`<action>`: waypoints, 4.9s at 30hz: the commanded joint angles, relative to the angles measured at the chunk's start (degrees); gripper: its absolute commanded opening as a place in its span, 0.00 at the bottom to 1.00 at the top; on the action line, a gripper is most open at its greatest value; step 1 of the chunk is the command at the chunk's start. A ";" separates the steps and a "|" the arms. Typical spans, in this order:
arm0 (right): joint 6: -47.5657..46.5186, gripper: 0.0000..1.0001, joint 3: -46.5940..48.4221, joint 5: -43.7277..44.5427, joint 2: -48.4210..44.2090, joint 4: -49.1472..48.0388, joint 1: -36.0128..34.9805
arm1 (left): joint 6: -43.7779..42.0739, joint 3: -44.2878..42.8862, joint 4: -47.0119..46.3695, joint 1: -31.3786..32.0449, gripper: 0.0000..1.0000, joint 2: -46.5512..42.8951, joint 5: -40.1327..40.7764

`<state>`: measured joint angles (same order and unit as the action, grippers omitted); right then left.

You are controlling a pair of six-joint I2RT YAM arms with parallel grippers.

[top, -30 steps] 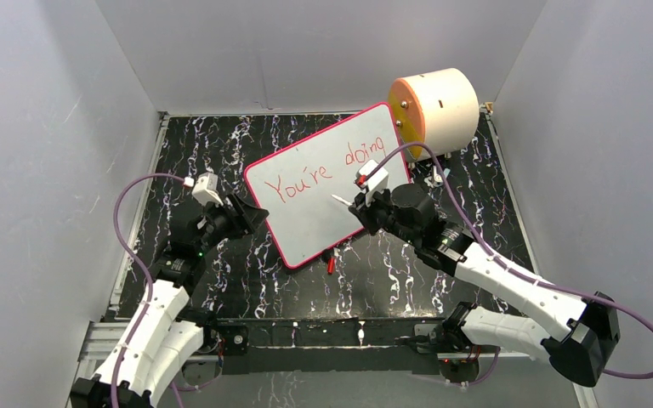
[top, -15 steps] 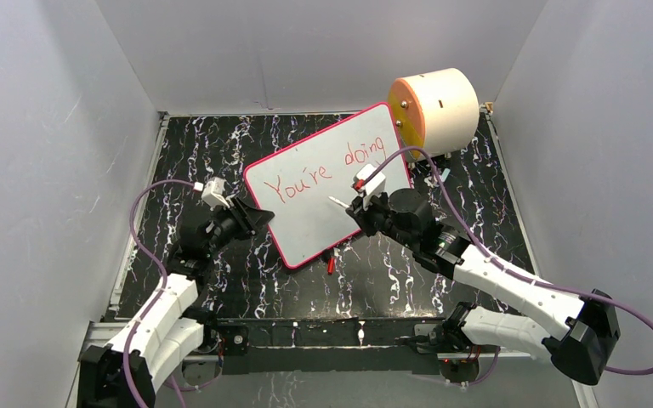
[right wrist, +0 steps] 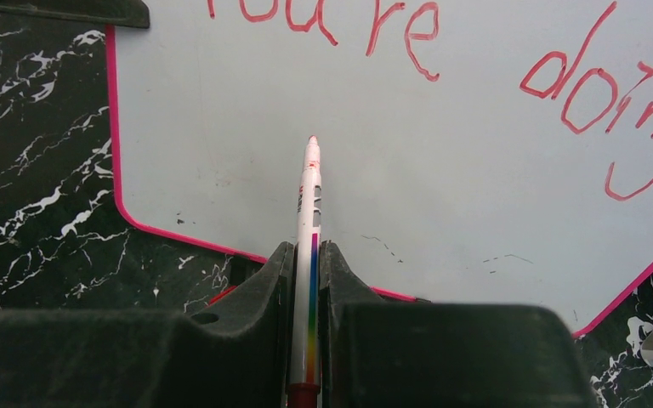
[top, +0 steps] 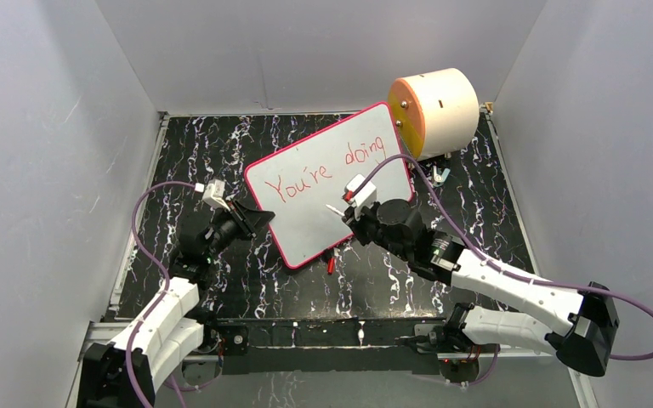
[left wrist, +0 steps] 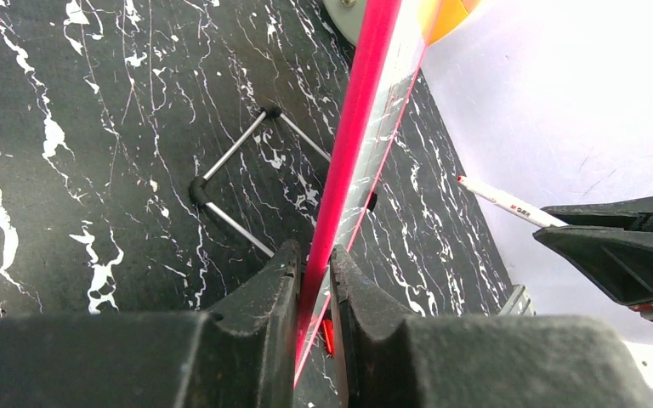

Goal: Write a sentence on the whiteboard

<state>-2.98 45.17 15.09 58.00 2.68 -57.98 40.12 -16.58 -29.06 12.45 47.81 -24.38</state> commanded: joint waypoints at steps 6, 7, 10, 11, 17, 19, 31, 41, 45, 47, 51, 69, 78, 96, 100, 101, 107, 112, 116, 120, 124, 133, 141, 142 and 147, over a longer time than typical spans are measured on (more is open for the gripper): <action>0.00 0.00 2.14 9.01 0.49 2.85 -4.90 | -1.66 1.74 -1.94 -0.41 0.00 -0.97 1.60; 0.00 0.00 2.38 9.98 0.59 3.33 -5.62 | -1.70 1.73 -1.96 -0.41 0.00 -0.98 1.47; -0.07 0.00 2.79 12.59 1.16 3.78 -7.44 | -2.00 1.90 -1.97 -0.36 0.00 -1.05 1.58; -0.05 0.00 3.00 13.52 1.54 3.96 -7.91 | -2.04 1.98 -1.97 -0.40 0.00 -1.08 1.60; -0.46 0.00 4.95 18.35 4.65 4.41 -10.72 | -2.36 1.94 -2.06 -0.32 0.00 -1.69 1.17; -0.71 0.00 5.65 18.73 5.71 3.95 -11.55 | -2.34 2.06 -2.13 -0.32 0.00 -2.02 1.34; -1.79 0.00 8.21 20.99 12.11 -0.69 -14.11 | -2.40 2.10 -2.11 -0.24 0.00 -1.93 1.18; -2.51 0.00 9.86 20.61 15.96 -2.23 -14.18 | -2.37 1.99 -2.05 -0.23 0.00 -1.85 1.22; -2.68 0.00 10.28 20.68 16.81 -2.24 -14.18 | -2.26 1.99 -2.09 -0.24 0.00 -1.76 1.27; -2.81 0.00 10.37 21.19 17.36 -3.70 -14.18 | -2.25 1.99 -2.06 -0.24 0.00 -1.76 1.27; -2.89 0.00 10.91 22.23 18.43 -4.05 -14.18 | -2.24 2.00 -2.05 -0.23 0.00 -1.85 1.26; -3.26 0.00 12.46 24.69 22.34 -4.92 -14.07 | -1.99 1.90 -2.04 -0.29 0.00 -1.85 0.88; -3.32 0.00 12.77 24.54 22.76 -6.03 -14.08 | -1.96 1.81 -2.04 -0.23 0.00 -1.85 0.84; -3.71 0.00 12.23 21.10 22.07 -7.38 -14.09 | -1.84 1.64 -1.71 -0.23 0.00 -1.65 1.29; -3.70 0.00 12.09 19.44 21.53 -6.10 -14.09 | -1.89 1.47 -1.35 -0.23 0.00 -1.84 1.51; -3.63 0.00 12.17 19.16 21.40 -5.58 -14.09 | -1.92 1.48 -1.20 -0.23 0.00 -1.87 1.56; -2.14 0.00 11.98 17.90 20.46 -2.78 -14.09 | -1.89 1.22 -0.85 -0.27 0.00 -1.67 1.76; -1.41 0.00 11.82 17.60 20.25 0.44 -14.05 | -1.90 1.11 -0.46 -0.23 0.00 -1.85 1.89; -1.08 0.00 11.53 17.76 20.10 1.27 -14.08 | -1.89 0.96 -0.18 -0.27 0.00 -1.90 2.05; -1.04 0.00 11.04 19.59 19.92 1.62 -14.09 | -1.90 0.93 -0.11 -0.23 0.00 -1.89 2.14; -1.11 0.00 10.99 21.44 20.18 1.59 -14.09 | -1.92 0.93 -0.03 -0.24 0.00 -1.85 2.23; -1.36 0.00 10.38 23.83 19.94 -0.93 -14.01 | -1.94 0.93 -0.04 -0.23 0.00 -1.58 2.06; -1.95 0.00 10.12 24.07 19.82 -3.98 -13.31 | -1.93 0.85 -0.03 -0.23 0.00 -1.41 2.01; -2.03 0.00 10.13 24.03 19.80 -4.28 -13.18 | -1.89 0.85 -0.03 -0.23 0.00 -1.36 2.03; -2.20 0.00 10.38 23.52 20.25 -5.02 -12.69 | -1.95 0.76 -0.04 -0.23 0.00 -1.15 1.89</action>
<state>-4.82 54.94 37.47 79.61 2.13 -71.29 38.57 -14.72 -30.79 12.49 46.68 -24.18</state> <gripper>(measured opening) 0.202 0.139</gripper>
